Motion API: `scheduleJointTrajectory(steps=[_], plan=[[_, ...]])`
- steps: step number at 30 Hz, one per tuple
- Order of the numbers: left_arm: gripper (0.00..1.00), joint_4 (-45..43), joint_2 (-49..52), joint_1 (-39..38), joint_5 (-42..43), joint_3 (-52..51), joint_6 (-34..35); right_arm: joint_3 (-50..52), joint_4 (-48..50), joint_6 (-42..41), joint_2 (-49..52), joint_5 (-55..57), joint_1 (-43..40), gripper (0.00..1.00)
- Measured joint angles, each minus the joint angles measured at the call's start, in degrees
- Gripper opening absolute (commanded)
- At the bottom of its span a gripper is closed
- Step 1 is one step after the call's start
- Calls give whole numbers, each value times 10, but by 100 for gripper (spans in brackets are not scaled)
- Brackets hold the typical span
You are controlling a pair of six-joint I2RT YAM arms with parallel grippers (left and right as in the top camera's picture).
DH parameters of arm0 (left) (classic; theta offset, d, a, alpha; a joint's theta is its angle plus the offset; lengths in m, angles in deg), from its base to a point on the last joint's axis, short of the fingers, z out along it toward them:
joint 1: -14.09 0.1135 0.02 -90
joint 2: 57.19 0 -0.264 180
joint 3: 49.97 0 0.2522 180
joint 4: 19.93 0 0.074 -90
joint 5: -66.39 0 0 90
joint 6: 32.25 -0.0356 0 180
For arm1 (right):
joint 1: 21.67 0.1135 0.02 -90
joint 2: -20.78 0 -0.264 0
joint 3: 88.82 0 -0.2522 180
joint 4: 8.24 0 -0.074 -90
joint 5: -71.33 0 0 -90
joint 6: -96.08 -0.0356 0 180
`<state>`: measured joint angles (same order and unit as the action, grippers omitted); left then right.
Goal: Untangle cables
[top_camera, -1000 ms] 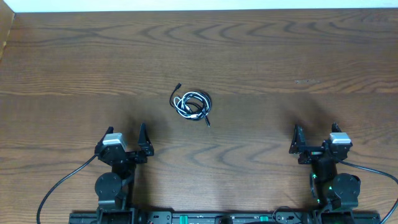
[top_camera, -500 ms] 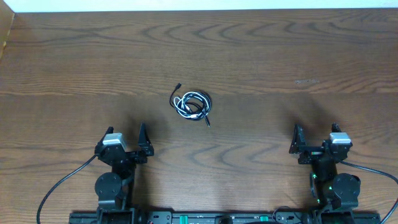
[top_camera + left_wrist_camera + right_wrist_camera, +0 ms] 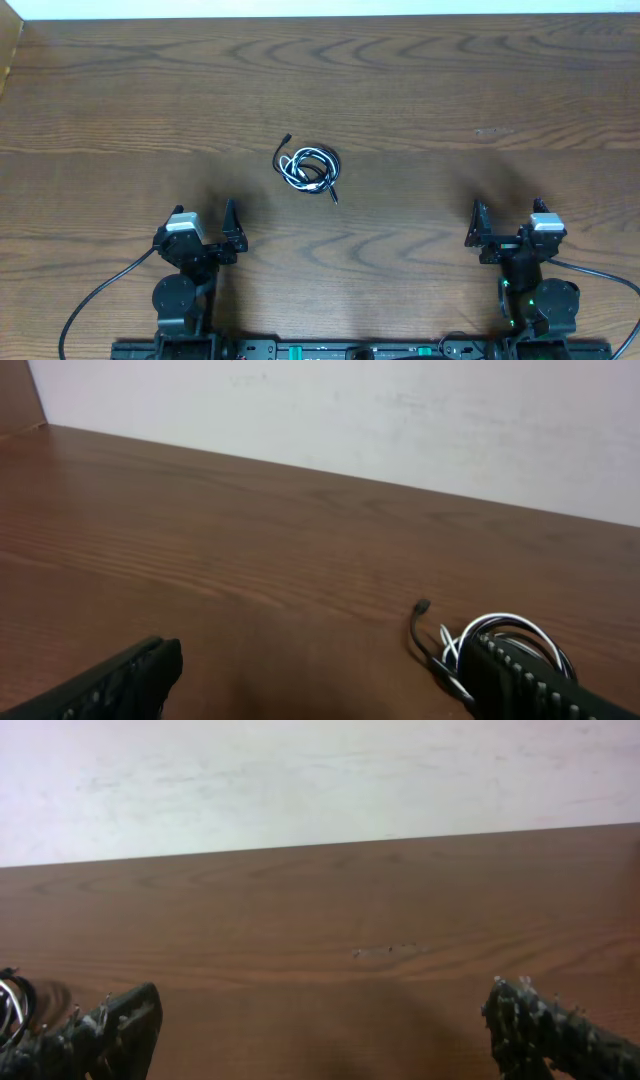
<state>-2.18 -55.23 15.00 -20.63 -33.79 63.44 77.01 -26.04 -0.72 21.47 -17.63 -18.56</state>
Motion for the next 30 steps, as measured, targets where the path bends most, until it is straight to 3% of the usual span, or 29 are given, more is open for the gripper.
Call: scheduleJointTrajectory(steps=[12, 20, 30], plan=[[93, 66, 54, 0, 27, 84, 20, 0, 7, 0, 0, 0, 0, 99], [94, 144, 232, 0, 36, 253, 22, 0, 5, -1, 0, -22, 0, 99], [93, 256, 453, 0, 61, 470, 18, -47, -56, -69, 9, -59, 0, 99]])
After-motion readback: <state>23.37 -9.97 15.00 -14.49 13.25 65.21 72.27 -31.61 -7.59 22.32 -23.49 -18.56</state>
